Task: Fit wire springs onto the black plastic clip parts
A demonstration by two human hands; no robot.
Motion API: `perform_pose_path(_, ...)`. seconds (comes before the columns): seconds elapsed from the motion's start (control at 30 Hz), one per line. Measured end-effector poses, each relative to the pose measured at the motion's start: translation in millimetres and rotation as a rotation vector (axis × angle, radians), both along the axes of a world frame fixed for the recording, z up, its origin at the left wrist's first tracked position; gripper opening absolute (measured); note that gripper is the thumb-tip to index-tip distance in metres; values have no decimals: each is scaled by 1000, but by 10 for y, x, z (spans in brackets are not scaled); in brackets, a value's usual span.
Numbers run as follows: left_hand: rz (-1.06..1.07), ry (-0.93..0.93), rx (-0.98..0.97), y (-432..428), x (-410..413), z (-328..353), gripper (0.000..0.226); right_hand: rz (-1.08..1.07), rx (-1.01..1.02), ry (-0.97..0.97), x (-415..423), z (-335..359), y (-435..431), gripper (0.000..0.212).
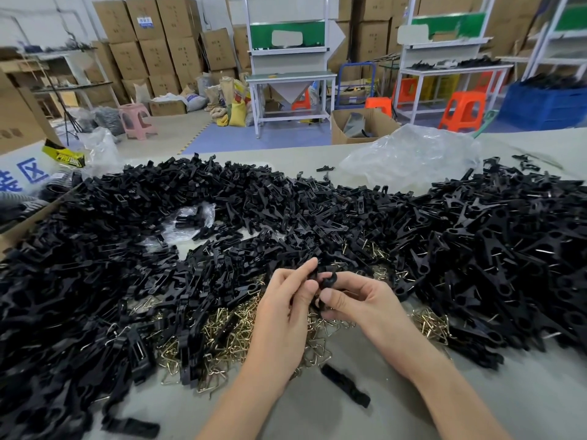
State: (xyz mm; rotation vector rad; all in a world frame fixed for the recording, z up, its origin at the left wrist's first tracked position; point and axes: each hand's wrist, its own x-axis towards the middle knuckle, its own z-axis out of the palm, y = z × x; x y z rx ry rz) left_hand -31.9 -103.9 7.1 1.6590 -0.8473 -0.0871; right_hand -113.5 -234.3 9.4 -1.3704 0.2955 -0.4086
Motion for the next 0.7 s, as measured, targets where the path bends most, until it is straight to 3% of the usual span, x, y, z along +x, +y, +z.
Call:
perform_pose_path(0.17,-26,268,-131,12,22,49,35,5,-37,4,12,-14,4,29)
perform_pose_path(0.7,-29,325,-121,6,32,6,10,-2,-77,20,25,-53,-11,20)
